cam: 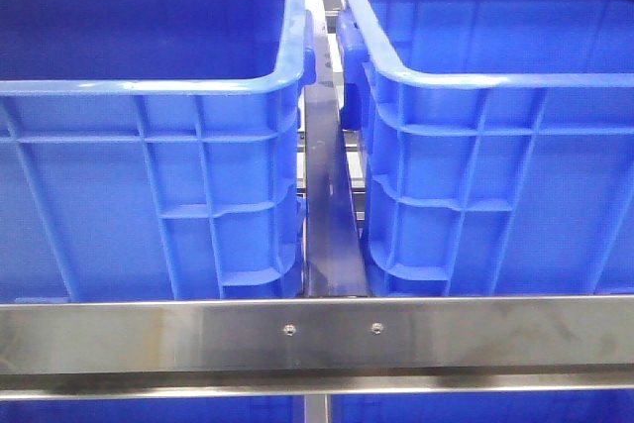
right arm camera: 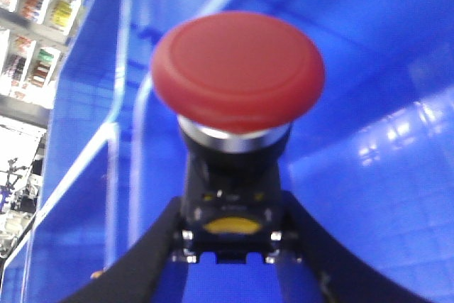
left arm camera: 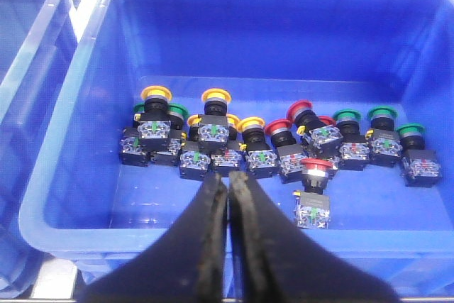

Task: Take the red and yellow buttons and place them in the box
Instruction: 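Lower the red button into the empty crate with the right gripper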

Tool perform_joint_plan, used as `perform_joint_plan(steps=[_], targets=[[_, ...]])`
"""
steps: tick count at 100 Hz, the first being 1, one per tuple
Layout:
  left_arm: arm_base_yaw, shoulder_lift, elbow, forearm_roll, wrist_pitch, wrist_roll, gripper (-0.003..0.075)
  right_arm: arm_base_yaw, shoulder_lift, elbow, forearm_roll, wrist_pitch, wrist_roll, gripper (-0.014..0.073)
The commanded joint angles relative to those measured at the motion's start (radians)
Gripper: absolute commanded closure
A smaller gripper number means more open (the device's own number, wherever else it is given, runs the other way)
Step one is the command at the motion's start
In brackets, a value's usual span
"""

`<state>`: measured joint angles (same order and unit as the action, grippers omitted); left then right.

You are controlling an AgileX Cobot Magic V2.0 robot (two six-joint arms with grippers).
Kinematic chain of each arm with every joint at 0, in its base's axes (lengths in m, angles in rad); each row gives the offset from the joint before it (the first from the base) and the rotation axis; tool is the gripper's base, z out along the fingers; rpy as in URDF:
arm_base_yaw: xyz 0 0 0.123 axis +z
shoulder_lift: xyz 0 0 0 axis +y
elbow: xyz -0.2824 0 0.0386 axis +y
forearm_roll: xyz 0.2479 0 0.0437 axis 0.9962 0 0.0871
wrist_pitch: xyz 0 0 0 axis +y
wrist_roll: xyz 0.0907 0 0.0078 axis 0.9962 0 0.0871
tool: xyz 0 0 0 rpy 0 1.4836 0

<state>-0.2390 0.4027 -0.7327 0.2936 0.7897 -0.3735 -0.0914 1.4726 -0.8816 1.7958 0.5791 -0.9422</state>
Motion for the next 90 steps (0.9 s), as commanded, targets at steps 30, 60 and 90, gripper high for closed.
perform_joint_plan(steps=[30, 60, 90], targets=[[0.003, 0.008, -0.024, 0.017, -0.078, -0.003, 0.0739, -0.006, 0.206, -0.152, 0.051, 0.064, 0.116, 0.054], [0.003, 0.008, -0.024, 0.017, -0.078, -0.003, 0.0739, -0.006, 0.312, -0.224, 0.051, 0.067, 0.146, 0.054], [0.003, 0.008, -0.024, 0.017, -0.078, -0.003, 0.0739, -0.006, 0.373, -0.275, 0.051, 0.066, 0.165, 0.054]])
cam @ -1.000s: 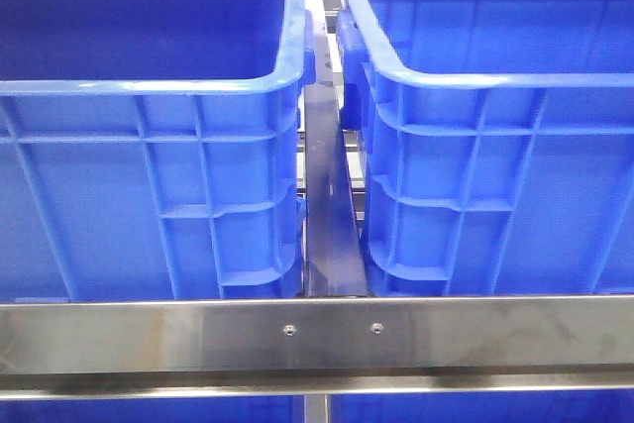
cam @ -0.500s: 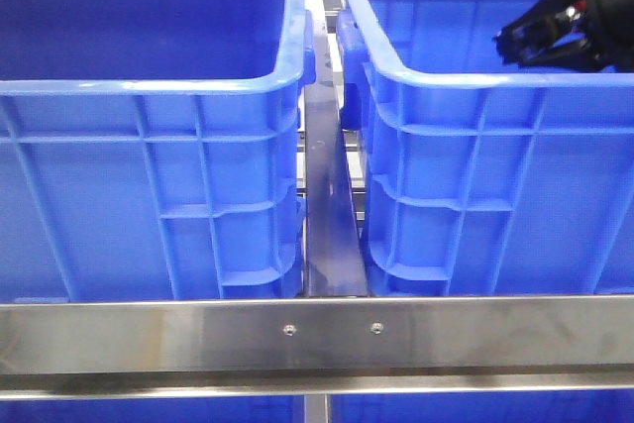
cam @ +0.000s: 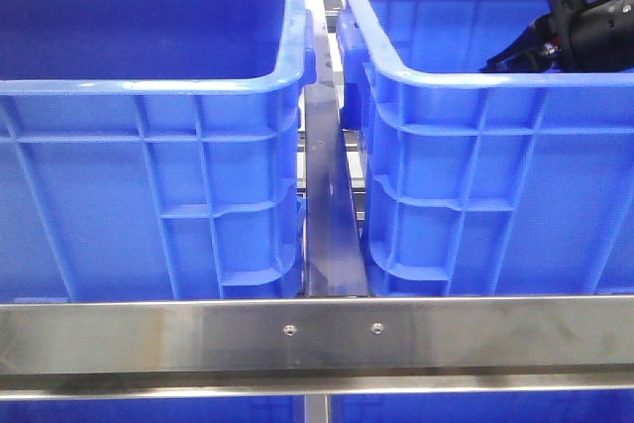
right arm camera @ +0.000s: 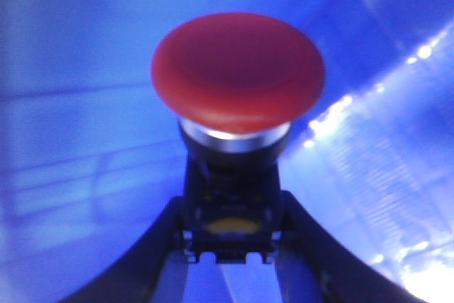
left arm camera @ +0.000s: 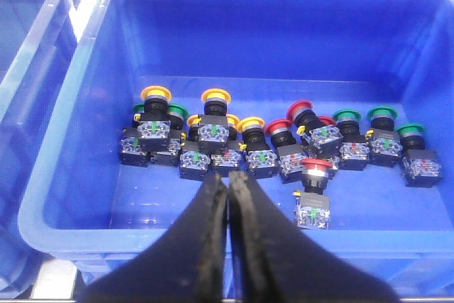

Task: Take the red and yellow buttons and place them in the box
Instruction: 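Lower the red button into the empty crate with the right gripper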

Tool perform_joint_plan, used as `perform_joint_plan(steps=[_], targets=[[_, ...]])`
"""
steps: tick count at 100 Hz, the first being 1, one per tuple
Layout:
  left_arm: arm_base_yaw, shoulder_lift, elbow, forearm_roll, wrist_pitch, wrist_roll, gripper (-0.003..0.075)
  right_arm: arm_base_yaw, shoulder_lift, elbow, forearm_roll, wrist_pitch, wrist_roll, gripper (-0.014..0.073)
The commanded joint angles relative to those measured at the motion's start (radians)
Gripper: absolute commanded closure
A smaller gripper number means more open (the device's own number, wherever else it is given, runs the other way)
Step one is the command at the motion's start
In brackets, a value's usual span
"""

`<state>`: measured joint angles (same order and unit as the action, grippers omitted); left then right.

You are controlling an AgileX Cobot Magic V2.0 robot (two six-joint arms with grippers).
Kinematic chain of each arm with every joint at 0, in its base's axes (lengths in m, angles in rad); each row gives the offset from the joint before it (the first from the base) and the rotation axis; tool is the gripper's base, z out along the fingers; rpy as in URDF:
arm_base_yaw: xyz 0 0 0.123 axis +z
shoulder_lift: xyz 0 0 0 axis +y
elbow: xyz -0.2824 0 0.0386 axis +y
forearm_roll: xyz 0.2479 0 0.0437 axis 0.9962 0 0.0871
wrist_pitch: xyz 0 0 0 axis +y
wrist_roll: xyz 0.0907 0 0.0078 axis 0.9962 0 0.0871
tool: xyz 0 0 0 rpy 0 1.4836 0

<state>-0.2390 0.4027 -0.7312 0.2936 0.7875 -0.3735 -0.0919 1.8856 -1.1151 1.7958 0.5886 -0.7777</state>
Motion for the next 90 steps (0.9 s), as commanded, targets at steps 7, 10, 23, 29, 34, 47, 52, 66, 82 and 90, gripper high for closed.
perform_joint_plan(steps=[7, 10, 23, 29, 34, 47, 52, 66, 82, 90], targets=[[0.003, 0.008, -0.026, 0.017, -0.076, -0.003, 0.0739, -0.005, -0.027, -0.049, 0.051, 0.056, 0.0, 0.054], [0.003, 0.008, -0.026, 0.017, -0.076, -0.003, 0.0739, -0.005, -0.023, -0.053, 0.051, 0.056, 0.001, 0.054], [0.003, 0.008, -0.026, 0.017, -0.076, -0.003, 0.0739, -0.005, -0.006, -0.056, 0.051, 0.057, 0.017, 0.0538], [0.003, 0.008, -0.026, 0.017, -0.076, -0.003, 0.0739, -0.005, 0.002, -0.056, 0.051, 0.057, 0.017, 0.0536], [0.003, 0.008, -0.026, 0.017, -0.076, -0.003, 0.0739, -0.005, 0.007, -0.056, 0.051, 0.057, 0.017, 0.0536], [0.003, 0.008, -0.026, 0.017, -0.076, -0.003, 0.0739, -0.005, 0.009, -0.056, 0.051, 0.053, 0.017, 0.0535], [0.003, 0.008, -0.026, 0.017, -0.076, -0.003, 0.0739, -0.005, 0.009, -0.057, 0.051, 0.053, 0.017, 0.0522], [0.003, 0.008, -0.026, 0.017, -0.076, -0.003, 0.0739, -0.005, 0.009, -0.057, 0.051, 0.053, 0.017, 0.0396], [0.003, 0.008, -0.026, 0.017, -0.076, -0.003, 0.0739, -0.005, 0.009, -0.057, 0.051, 0.053, 0.017, 0.0158], [0.003, 0.008, -0.026, 0.017, -0.076, -0.003, 0.0739, -0.005, 0.009, -0.057, 0.051, 0.053, 0.017, 0.0079]])
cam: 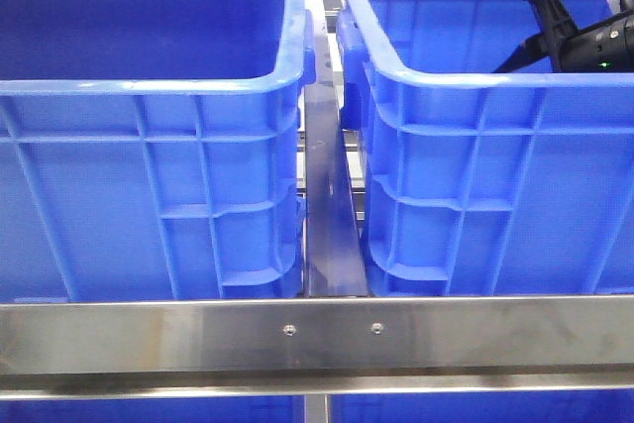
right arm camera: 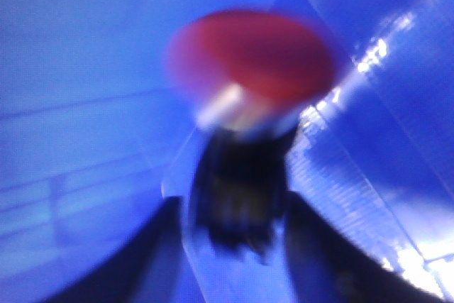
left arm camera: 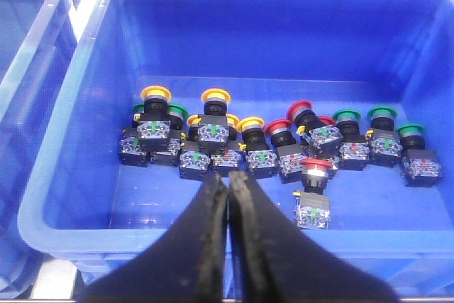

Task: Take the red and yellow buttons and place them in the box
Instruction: 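Lower the red button into the empty crate with the right gripper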

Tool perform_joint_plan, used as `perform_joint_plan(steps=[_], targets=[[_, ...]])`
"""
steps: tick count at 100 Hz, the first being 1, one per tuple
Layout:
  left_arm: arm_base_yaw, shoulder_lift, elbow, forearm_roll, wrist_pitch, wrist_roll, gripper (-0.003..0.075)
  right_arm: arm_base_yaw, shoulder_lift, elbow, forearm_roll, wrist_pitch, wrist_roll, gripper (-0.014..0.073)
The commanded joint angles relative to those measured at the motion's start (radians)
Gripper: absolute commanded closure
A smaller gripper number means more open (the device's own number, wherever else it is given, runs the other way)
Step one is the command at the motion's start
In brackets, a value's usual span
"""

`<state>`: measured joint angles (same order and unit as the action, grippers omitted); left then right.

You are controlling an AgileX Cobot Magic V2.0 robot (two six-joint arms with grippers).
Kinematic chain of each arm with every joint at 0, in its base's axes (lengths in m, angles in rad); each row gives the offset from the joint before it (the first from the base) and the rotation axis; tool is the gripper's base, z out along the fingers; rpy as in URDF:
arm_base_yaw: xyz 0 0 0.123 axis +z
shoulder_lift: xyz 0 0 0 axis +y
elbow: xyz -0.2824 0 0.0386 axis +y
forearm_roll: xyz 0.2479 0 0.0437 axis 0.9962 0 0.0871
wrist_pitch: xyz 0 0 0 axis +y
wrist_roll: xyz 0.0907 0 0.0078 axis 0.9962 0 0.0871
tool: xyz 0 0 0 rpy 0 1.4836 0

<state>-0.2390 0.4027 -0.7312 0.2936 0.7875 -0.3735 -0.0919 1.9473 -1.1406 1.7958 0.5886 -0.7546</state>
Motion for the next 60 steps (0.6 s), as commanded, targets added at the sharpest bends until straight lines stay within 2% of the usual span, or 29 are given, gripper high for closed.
perform_joint_plan(steps=[1, 8, 46, 60], targets=[[0.003, 0.008, -0.026, 0.017, -0.076, -0.003, 0.0739, -0.005, -0.053, -0.031, 0.051, 0.053, -0.006, 0.0069], [0.003, 0.008, -0.026, 0.017, -0.076, -0.003, 0.0739, -0.005, -0.053, -0.031, 0.051, 0.057, -0.006, 0.0048], [0.003, 0.008, -0.026, 0.017, -0.076, -0.003, 0.0739, -0.005, -0.074, -0.031, 0.051, 0.14, -0.007, 0.005], [0.003, 0.008, -0.026, 0.017, -0.076, -0.003, 0.0739, -0.004, -0.122, -0.03, 0.05, 0.137, -0.065, 0.0055]])
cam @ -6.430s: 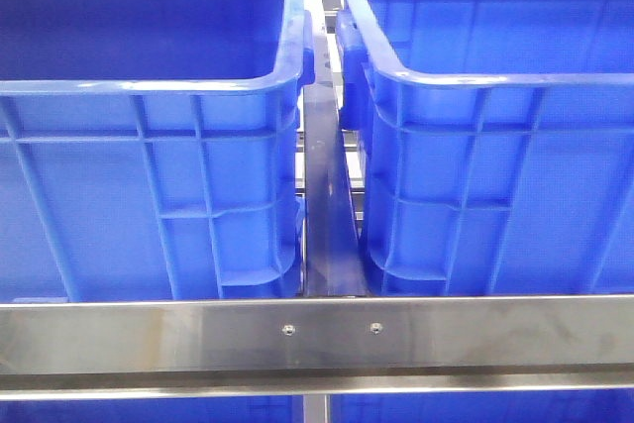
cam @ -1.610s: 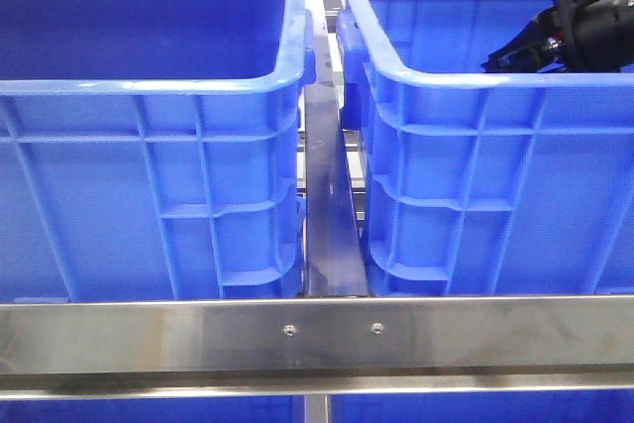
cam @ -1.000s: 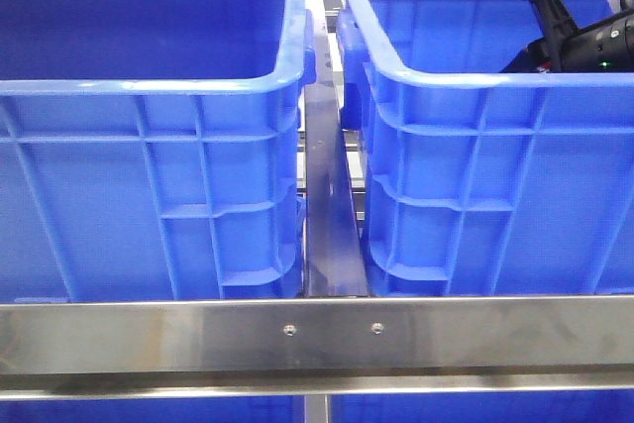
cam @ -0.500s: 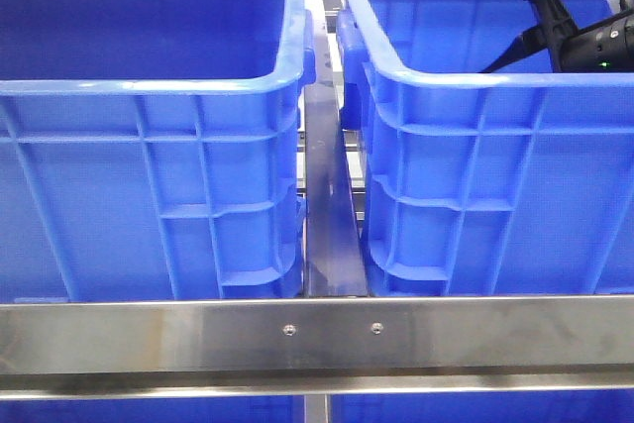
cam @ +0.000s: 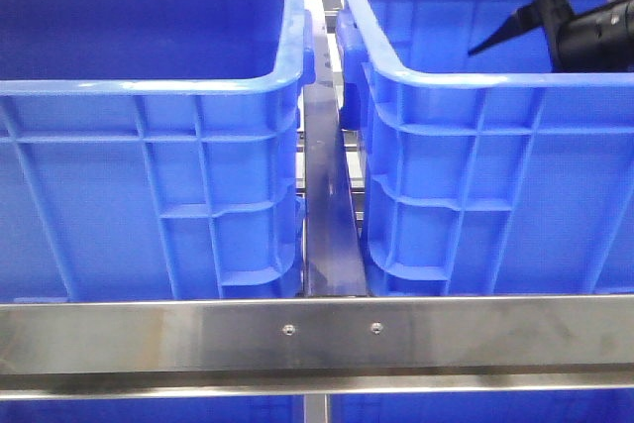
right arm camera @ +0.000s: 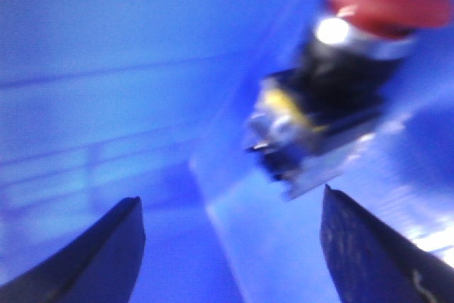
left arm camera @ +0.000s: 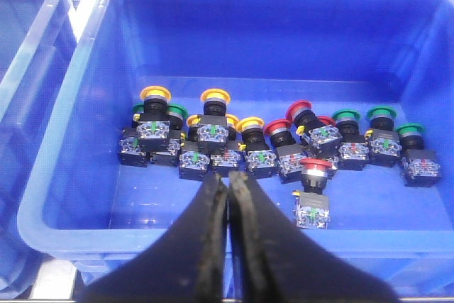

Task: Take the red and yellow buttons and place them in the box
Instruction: 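Lower the red button into the empty crate with the right gripper, then open the right gripper and lift it out of the crate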

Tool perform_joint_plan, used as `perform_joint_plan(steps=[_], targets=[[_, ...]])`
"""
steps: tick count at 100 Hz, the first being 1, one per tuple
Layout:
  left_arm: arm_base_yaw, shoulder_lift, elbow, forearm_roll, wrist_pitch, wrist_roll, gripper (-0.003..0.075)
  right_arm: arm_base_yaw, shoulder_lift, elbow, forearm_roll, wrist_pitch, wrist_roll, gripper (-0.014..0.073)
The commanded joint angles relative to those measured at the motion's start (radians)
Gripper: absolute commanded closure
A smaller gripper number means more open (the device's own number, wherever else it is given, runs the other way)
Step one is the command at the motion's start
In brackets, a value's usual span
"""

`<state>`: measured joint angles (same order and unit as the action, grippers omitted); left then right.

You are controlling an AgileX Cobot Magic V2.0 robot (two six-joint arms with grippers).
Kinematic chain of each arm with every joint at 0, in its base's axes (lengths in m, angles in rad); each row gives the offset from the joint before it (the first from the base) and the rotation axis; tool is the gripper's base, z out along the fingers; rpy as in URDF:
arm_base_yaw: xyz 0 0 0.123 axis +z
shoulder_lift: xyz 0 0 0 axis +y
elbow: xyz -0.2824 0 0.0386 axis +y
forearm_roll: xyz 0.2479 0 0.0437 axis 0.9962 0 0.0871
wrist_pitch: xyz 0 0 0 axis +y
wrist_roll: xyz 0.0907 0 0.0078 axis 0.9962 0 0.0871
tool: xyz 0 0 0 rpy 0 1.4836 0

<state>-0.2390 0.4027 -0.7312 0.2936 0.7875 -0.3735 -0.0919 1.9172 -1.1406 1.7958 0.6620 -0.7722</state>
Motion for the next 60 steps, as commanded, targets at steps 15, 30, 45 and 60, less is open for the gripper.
perform_joint_plan(steps=[15, 30, 45, 60], targets=[[0.003, 0.008, -0.026, 0.017, -0.076, -0.003, 0.0739, 0.005, -0.17, -0.03, 0.019, 0.048, -0.108, 0.0056], [0.003, 0.008, -0.026, 0.017, -0.076, -0.003, 0.0739, 0.027, -0.259, -0.03, -0.075, -0.041, -0.16, 0.0056], [0.003, 0.008, -0.026, 0.017, -0.076, -0.003, 0.0739, 0.051, -0.364, -0.011, -0.192, -0.145, -0.196, 0.0056], [0.003, 0.008, -0.026, 0.017, -0.076, -0.003, 0.0739, 0.064, -0.475, 0.04, -0.281, -0.241, -0.254, 0.0056]])
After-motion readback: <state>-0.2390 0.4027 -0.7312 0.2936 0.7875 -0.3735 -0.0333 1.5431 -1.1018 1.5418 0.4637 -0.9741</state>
